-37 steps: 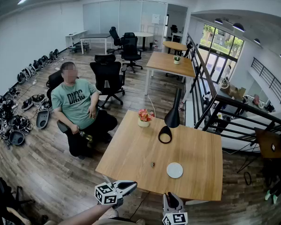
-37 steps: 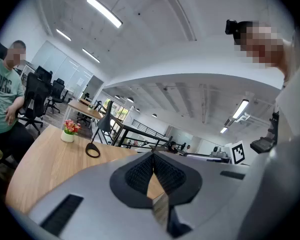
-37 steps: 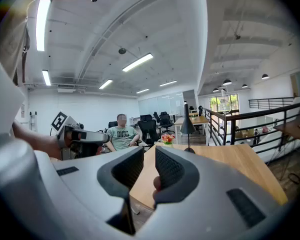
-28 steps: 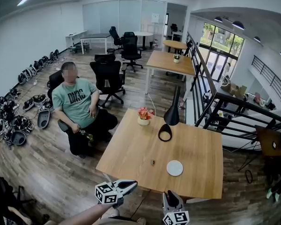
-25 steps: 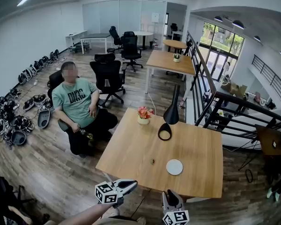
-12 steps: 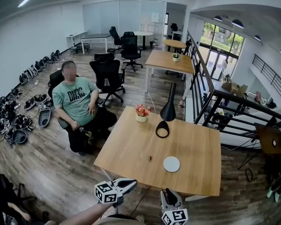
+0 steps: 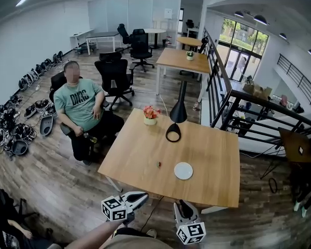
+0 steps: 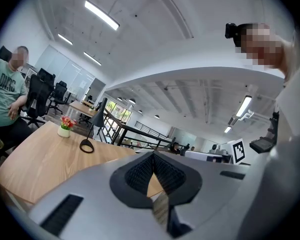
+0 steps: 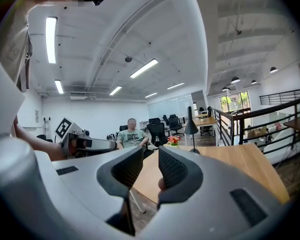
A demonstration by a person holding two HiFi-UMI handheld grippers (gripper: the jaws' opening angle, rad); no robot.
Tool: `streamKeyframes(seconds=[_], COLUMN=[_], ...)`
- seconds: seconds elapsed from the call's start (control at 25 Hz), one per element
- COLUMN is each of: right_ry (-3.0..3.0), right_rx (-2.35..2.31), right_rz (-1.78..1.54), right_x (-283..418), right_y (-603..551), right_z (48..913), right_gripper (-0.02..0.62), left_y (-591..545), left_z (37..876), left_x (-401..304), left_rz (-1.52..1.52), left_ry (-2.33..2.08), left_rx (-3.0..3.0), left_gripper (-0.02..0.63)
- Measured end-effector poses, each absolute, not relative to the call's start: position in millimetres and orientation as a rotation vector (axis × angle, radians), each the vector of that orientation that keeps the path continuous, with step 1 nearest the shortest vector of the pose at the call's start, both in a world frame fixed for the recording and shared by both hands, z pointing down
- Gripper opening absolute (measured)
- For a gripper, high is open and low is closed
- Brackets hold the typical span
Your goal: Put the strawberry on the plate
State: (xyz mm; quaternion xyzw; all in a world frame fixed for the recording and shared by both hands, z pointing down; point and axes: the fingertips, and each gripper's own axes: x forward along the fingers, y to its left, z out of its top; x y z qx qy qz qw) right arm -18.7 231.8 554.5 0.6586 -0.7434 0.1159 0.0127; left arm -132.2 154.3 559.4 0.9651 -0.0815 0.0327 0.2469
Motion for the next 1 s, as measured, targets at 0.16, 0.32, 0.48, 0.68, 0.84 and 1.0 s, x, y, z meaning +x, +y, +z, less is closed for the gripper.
streamKeyframes(seconds=[0.16,0.32,0.48,0.68,0.84,1.0], right_ry=[-2.34,-2.335,-2.334,-2.331,-2.324,-2.313], right_rx=[2.037,2.05,2.066,2.083,2.086,2.079], right_rz=[0.335,0.334,0.338,0.348,0.373,0.403], right_x=[-13,-7,-3,2,5,6], right_y=[234,241,247,251,250,237], right_z=[551,549,547,550,556,563], right_gripper=[0.081,0.081,0.08,0.081,0.081,0.081], left_y=[159,165,169,172,170,157], left_z=[560,555,549,551,555,561], left_x=[-125,-119,-114,-112,-112,-117], left_rz=[0.082,0.084,0.095,0.11,0.113,0.116], left_ry=[-0.234,-0.227,-0.221,-0.223,-0.232,-0.244], left_rx=[2.644,2.652,2.662,2.662,2.653,2.636], left_gripper=[0.005,0.005,0.005,0.005,0.005,0.005])
